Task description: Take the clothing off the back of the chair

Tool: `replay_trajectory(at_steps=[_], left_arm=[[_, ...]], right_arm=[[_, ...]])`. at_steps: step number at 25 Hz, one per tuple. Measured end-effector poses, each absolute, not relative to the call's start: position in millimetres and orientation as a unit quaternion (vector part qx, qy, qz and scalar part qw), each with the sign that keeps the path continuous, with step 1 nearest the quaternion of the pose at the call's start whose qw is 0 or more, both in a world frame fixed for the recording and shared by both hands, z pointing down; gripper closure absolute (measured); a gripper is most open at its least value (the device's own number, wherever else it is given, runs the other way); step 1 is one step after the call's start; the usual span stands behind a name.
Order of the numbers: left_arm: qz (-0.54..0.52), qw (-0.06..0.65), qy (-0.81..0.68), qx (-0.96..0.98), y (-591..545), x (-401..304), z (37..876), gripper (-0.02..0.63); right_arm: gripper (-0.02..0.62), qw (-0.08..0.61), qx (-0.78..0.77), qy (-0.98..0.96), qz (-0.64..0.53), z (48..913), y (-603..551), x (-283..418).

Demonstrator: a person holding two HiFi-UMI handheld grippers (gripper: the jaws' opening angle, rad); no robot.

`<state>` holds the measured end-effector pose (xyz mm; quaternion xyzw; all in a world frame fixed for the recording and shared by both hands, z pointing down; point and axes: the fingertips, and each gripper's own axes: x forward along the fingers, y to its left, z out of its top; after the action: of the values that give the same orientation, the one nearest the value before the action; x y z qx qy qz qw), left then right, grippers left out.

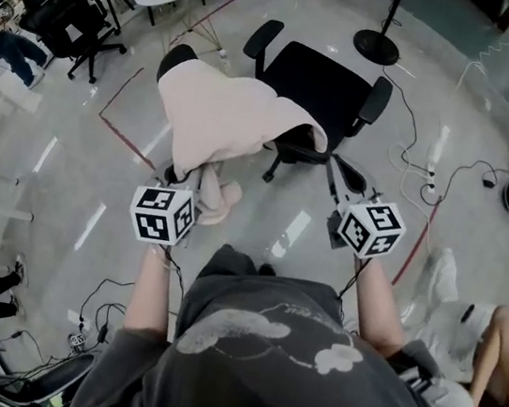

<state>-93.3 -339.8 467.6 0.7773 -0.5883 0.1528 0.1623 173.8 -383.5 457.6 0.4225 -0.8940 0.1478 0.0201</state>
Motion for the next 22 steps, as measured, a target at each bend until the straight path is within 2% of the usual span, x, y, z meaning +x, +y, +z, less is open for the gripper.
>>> replay_trajectory(at_steps=[12,22], left_arm=[[0.139,0.142,-0.570,0.798,-322,-90,452,0.586],[0.128,0.134,-0.541,0.820,-266,-112,444,0.586]], right_arm=[[0.603,0.010,0.438,-0.884,0.161,458,-370,174],[0.603,0.009,0.435,-0.888,0.151,448,-320,127]])
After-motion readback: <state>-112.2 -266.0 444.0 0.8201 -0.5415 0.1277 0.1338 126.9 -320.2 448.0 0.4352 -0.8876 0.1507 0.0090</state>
